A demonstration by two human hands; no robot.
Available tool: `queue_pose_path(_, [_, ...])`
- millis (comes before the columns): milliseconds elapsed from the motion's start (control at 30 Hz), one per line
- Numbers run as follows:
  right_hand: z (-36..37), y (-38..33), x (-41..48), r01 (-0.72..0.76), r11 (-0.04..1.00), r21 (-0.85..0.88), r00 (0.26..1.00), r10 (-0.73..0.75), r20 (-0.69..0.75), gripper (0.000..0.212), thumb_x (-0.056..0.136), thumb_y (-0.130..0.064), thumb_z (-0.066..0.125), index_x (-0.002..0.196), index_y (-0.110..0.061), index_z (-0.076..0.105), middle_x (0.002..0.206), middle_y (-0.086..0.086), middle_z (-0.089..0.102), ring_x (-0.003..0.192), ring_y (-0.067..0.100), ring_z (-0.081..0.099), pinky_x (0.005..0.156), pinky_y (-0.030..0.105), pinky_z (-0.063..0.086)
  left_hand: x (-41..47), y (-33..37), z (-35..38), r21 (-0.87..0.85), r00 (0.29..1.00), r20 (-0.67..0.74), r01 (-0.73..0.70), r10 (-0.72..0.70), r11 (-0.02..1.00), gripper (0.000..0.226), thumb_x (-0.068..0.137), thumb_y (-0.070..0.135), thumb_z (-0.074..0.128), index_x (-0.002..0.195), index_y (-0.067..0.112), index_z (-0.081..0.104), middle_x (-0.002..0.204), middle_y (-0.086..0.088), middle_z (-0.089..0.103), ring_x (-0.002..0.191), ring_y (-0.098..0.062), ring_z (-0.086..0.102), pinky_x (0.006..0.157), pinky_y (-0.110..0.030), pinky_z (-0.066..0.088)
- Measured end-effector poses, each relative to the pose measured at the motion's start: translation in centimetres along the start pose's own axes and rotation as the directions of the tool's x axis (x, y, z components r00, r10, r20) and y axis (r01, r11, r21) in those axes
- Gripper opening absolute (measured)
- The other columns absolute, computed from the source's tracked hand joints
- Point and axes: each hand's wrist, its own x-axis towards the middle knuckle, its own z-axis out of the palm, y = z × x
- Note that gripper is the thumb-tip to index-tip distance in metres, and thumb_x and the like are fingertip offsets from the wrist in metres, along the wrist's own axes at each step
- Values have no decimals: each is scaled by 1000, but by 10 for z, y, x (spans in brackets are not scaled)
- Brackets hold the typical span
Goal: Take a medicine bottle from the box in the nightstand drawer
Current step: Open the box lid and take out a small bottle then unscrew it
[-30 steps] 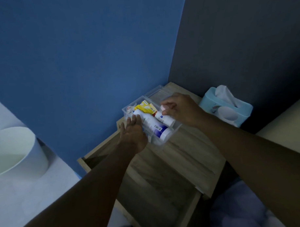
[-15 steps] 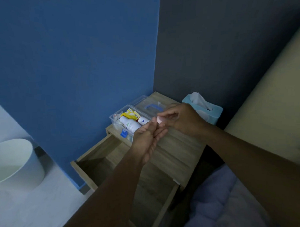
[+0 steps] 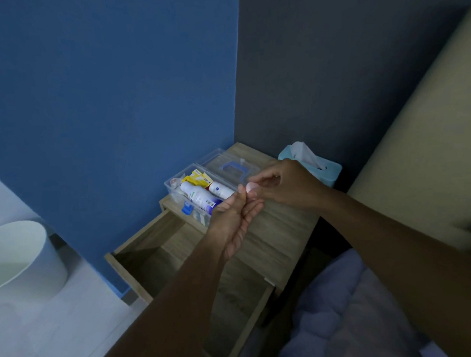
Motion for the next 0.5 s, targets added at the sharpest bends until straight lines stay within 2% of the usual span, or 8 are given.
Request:
queue_pose_path(67, [-1, 3, -1, -58, 985, 159, 991, 38, 126, 51, 79, -17, 82, 128, -10, 66, 123, 3, 70, 113, 8, 66, 96, 35, 56, 1, -2, -3, -16, 1000, -4, 7, -7, 1000, 28, 97, 24, 55, 97, 0, 71, 83, -11, 77, 74, -12, 75, 71, -23, 60])
queue_pose_path(100, [0, 4, -1, -89, 979, 184, 985, 60, 159, 62, 79, -15, 82, 136, -11, 59, 132, -1, 65, 120, 5, 61, 99, 32, 55, 3, -3, -5, -20, 1000, -6, 8, -8, 1000, 27, 97, 23, 55, 96, 1, 70, 83, -9, 77, 74, -11, 74, 70, -23, 60])
queue_pose_path(167, [5, 4, -2, -117, 989, 88, 987, 105, 125, 73, 74, -32, 84, 139, -21, 55, 132, -13, 62, 121, -3, 57, 96, 23, 53, 4, -5, -9, -12, 1000, -7, 10, -11, 1000, 27, 96, 23, 57, 98, -1, 70, 92, -11, 77, 82, -13, 74, 71, -23, 60])
queue_pose_path(233, [9, 2, -2, -91, 992, -86, 996, 92, 10, 61, 72, -51, 80, 126, -25, 67, 116, -14, 69, 105, -2, 64, 86, 18, 54, 5, -7, -12, 0, 1000, 12, 10, -10, 1000, 28, 94, 24, 59, 100, -1, 71, 102, -13, 76, 87, -15, 75, 73, -23, 59])
queue_pose_path(300, [11, 2, -2, -27, 990, -140, 999, 22, -35, 41, 76, -49, 78, 106, -21, 77, 97, -8, 75, 88, 2, 69, 78, 23, 57, 7, -9, -16, -5, 1000, 23, 19, -19, 1000, 28, 92, 25, 60, 98, 1, 75, 100, -15, 76, 87, -16, 75, 74, -23, 59])
queue_pose_path(333, [12, 2, -1, -8, 992, -126, 1000, 4, -31, 35, 78, -43, 79, 103, -18, 78, 94, -5, 76, 85, 4, 70, 79, 27, 59, 8, -10, -18, -7, 999, 25, 23, -23, 1000, 29, 91, 26, 62, 96, 2, 76, 97, -16, 77, 87, -17, 75, 73, -23, 59])
queue_pose_path(400, [14, 3, -1, -5, 996, -85, 1000, 5, 2, 31, 81, -27, 79, 109, -13, 76, 100, -1, 76, 89, 5, 70, 85, 33, 59, 10, -11, -21, -10, 999, 24, 30, -30, 1000, 32, 86, 30, 65, 96, 2, 77, 96, -15, 76, 88, -18, 75, 73, -23, 59])
queue_pose_path(500, [17, 0, -1, 75, 993, -90, 996, -70, 60, 31, 87, -14, 71, 119, -13, 72, 111, 0, 72, 100, 7, 68, 93, 33, 56, 14, -12, -24, -37, 999, 12, 35, -35, 999, 31, 82, 31, 66, 92, 4, 78, 97, -17, 76, 87, -18, 75, 73, -23, 59])
